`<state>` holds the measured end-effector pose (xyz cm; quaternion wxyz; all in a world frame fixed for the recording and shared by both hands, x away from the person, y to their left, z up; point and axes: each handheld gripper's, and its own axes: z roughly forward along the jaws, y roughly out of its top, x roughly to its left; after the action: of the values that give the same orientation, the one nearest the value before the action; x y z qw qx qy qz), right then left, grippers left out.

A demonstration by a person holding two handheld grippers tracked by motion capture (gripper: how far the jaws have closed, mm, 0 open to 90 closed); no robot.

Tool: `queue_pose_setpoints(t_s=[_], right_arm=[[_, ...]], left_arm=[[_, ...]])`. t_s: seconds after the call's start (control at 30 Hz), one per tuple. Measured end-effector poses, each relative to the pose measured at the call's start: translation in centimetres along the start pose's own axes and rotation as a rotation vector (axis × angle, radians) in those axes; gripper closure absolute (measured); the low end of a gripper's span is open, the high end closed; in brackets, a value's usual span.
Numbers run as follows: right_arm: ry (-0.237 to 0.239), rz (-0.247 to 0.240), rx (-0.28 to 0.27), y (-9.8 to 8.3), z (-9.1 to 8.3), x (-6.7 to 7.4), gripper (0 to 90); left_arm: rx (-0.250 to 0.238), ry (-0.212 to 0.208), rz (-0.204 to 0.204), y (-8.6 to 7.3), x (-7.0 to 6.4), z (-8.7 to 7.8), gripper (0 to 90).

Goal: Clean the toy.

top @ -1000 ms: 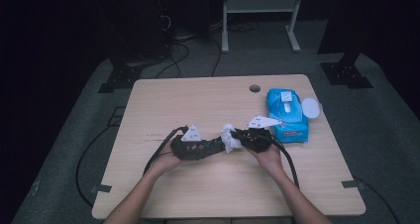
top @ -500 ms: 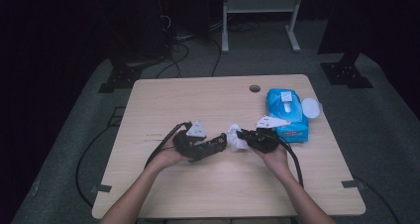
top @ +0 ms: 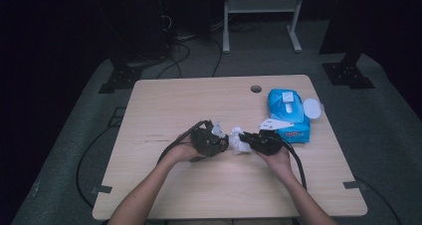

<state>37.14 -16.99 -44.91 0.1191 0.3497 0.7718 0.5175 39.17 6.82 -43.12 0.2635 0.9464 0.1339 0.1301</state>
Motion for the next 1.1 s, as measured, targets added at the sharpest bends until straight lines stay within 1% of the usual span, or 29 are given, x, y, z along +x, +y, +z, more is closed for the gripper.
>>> queue_pose_setpoints(t_s=[0.03, 0.1, 0.17, 0.2, 0.23, 0.27, 0.33, 0.4, 0.47, 0.53, 0.6, 0.67, 0.7, 0.77, 0.87, 0.9, 1.0, 1.03, 1.1], right_arm=[[0.002, 0.0, -0.008, 0.1, 0.0, 0.1, 83.3], [0.022, -0.001, -0.023, 0.4, -0.3, 0.3, 83.3], [0.04, -0.004, -0.046, 0.9, -0.5, 0.7, 83.3], [0.049, -0.01, -0.058, 1.2, -0.7, 1.1, 83.3], [0.058, -0.017, -0.068, 1.4, -0.8, 1.4, 83.3], [0.072, -0.028, -0.085, 2.0, -1.1, 2.0, 83.4], [0.098, -0.056, -0.117, 2.9, -1.5, 3.1, 83.3], [0.104, -0.091, -0.132, 3.6, -1.8, 4.0, 83.4], [0.107, -0.107, -0.148, 4.0, -2.0, 4.5, 83.4], [0.089, -0.118, -0.151, 4.1, -2.1, 4.5, 83.4], [0.074, -0.11, -0.146, 3.9, -2.2, 4.0, 83.4], [0.043, -0.108, -0.129, 3.4, -2.3, 3.3, 83.4], [0.042, -0.087, -0.123, 3.1, -2.2, 2.9, 83.4], [0.039, -0.084, -0.119, 2.9, -2.2, 2.8, 83.4], [0.066, -0.106, -0.138, 3.5, -2.4, 3.8, 83.4], [0.084, -0.117, -0.147, 3.9, -2.4, 4.4, 83.4], [0.107, -0.146, -0.16, 4.5, -2.4, 5.3, 83.4], [0.104, -0.161, -0.161, 4.6, -2.4, 5.5, 83.4], [0.096, -0.155, -0.159, 4.5, -2.4, 5.3, 83.4]], left_arm=[[-0.022, 0.006, -0.001, -0.1, -0.1, -0.2, 57.0], [-0.079, 0.01, -0.008, -0.2, -0.2, -0.8, 57.0], [-0.136, 0.012, -0.025, -0.4, -0.4, -1.3, 57.0], [-0.152, 0.015, -0.025, -0.4, -0.6, -1.5, 57.0], [-0.184, 0.029, -0.017, -0.4, -0.9, -1.8, 57.0], [-0.209, 0.037, -0.017, -0.5, -1.1, -2.1, 57.0], [-0.264, 0.039, -0.027, -0.5, -1.5, -2.5, 57.0], [-0.317, 0.042, -0.037, -0.4, -1.9, -2.9, 56.9], [-0.356, 0.043, -0.048, -0.5, -2.1, -3.3, 57.0], [-0.352, 0.046, -0.038, -0.6, -2.2, -3.6, 57.0], [-0.364, 0.044, -0.052, -1.0, -2.2, -3.8, 57.0], [-0.37, 0.032, -0.064, -1.3, -2.2, -3.7, 57.0], [-0.369, 0.035, -0.064, -1.3, -2.2, -3.7, 57.0], [-0.366, 0.039, -0.059, -1.2, -2.1, -3.7, 57.0], [-0.377, 0.04, -0.06, -0.9, -2.3, -3.6, 57.0], [-0.379, 0.038, -0.057, -0.9, -2.4, -3.5, 57.0], [-0.383, 0.038, -0.047, -0.7, -2.6, -3.7, 57.0], [-0.388, 0.036, -0.05, -0.7, -2.6, -3.7, 57.0], [-0.392, 0.036, -0.052, -0.8, -2.6, -3.9, 57.0]])
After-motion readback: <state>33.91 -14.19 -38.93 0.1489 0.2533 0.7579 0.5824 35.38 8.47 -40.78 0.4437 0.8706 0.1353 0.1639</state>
